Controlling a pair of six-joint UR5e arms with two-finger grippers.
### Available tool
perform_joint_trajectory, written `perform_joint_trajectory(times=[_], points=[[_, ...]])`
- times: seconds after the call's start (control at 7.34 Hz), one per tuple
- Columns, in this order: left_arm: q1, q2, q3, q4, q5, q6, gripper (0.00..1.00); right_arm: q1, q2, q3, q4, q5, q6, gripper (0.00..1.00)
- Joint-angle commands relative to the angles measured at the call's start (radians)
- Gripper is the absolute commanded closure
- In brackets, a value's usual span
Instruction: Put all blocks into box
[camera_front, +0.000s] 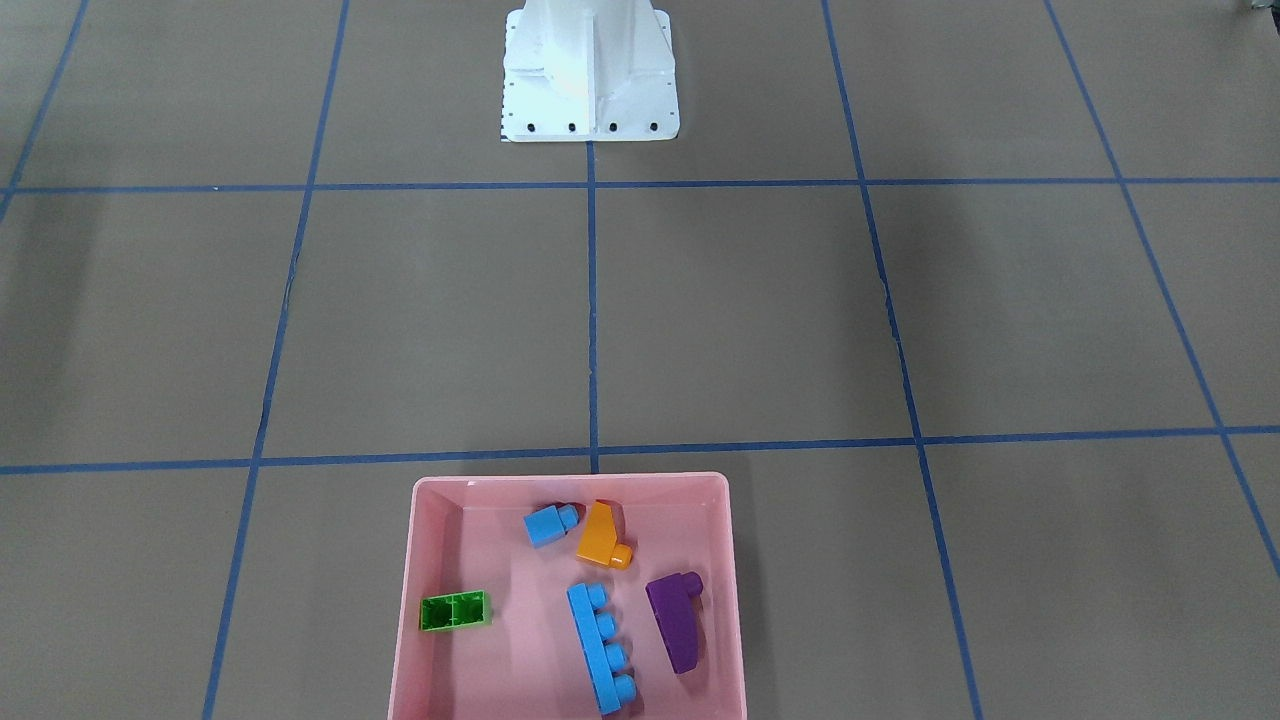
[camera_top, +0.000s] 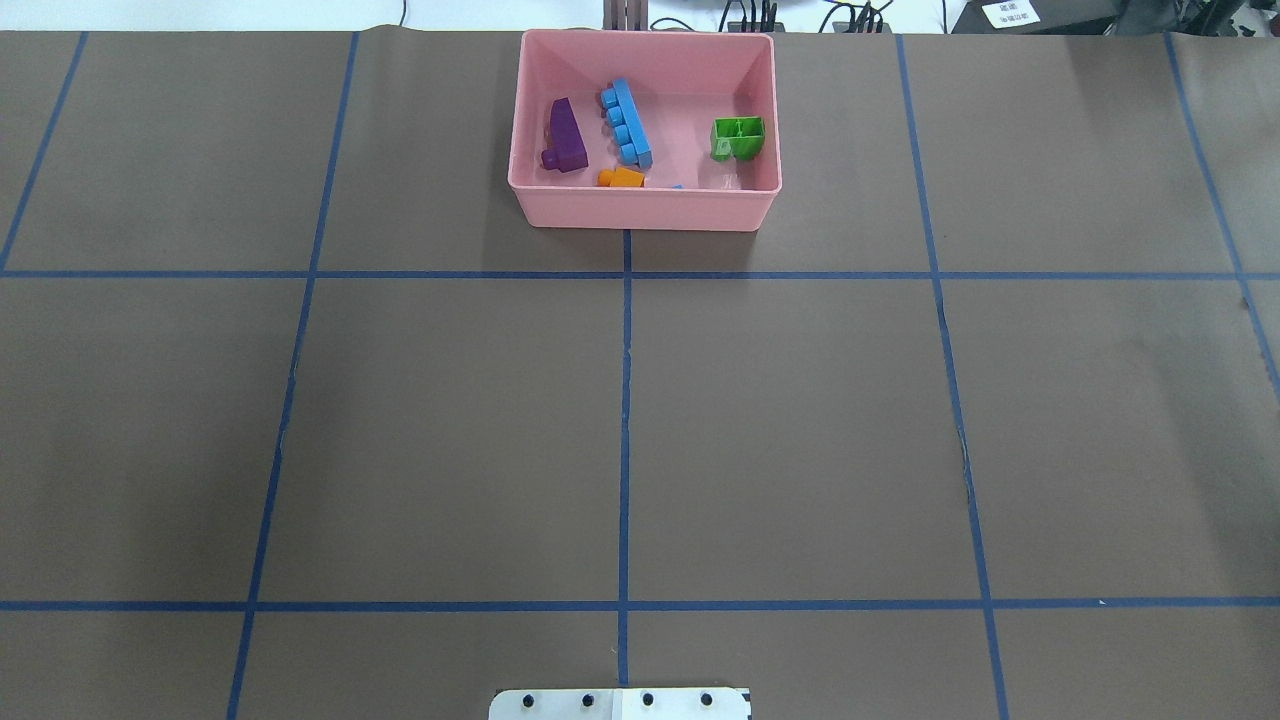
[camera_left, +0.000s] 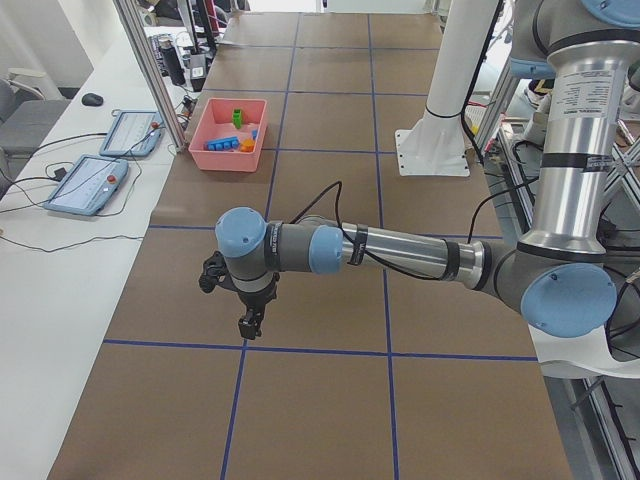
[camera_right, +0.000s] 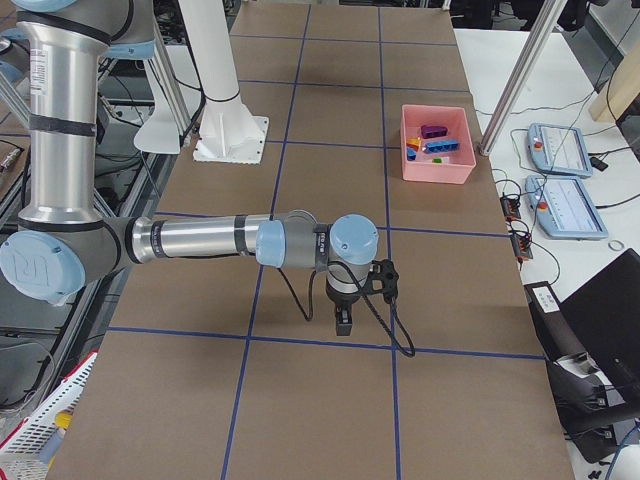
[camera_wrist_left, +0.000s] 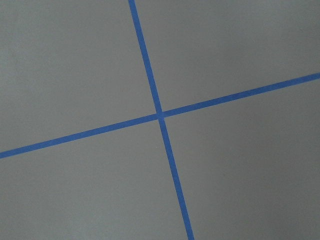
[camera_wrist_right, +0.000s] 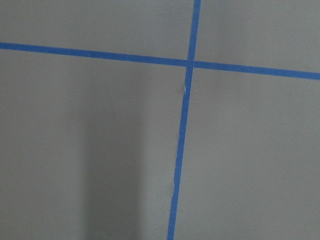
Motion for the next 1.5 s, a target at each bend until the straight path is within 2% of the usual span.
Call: perform_joint_trajectory(times=[0.0, 0.54, 0.68, 0.82, 1.09, 1.36], points=[[0.0, 0.002, -0.049, 0.0, 0.005, -0.003, 0.0, 0.0, -0.001, 0.006, 0.006, -0.004, 0.001, 0.0], [0.001, 0.014, -0.104, -0.002, 0.005, -0.002, 0.0, 0.0, 0.022, 0.012, 0.007, -0.003, 0.002, 0.0], [0.004, 0.078, -0.142, -0.009, 0.007, 0.0, 0.0, 0.001, 0.026, 0.011, 0.009, -0.001, 0.011, 0.0], [0.002, 0.085, -0.167, -0.008, 0.009, 0.0, 0.0, 0.02, 0.022, 0.009, 0.007, 0.009, 0.011, 0.0], [0.01, 0.067, -0.163, -0.008, 0.076, -0.005, 0.0, 0.029, 0.02, 0.028, 0.009, 0.0, 0.007, 0.0], [0.01, 0.062, -0.166, -0.008, 0.068, -0.003, 0.0, 0.028, 0.016, 0.032, 0.01, 0.002, 0.007, 0.0]])
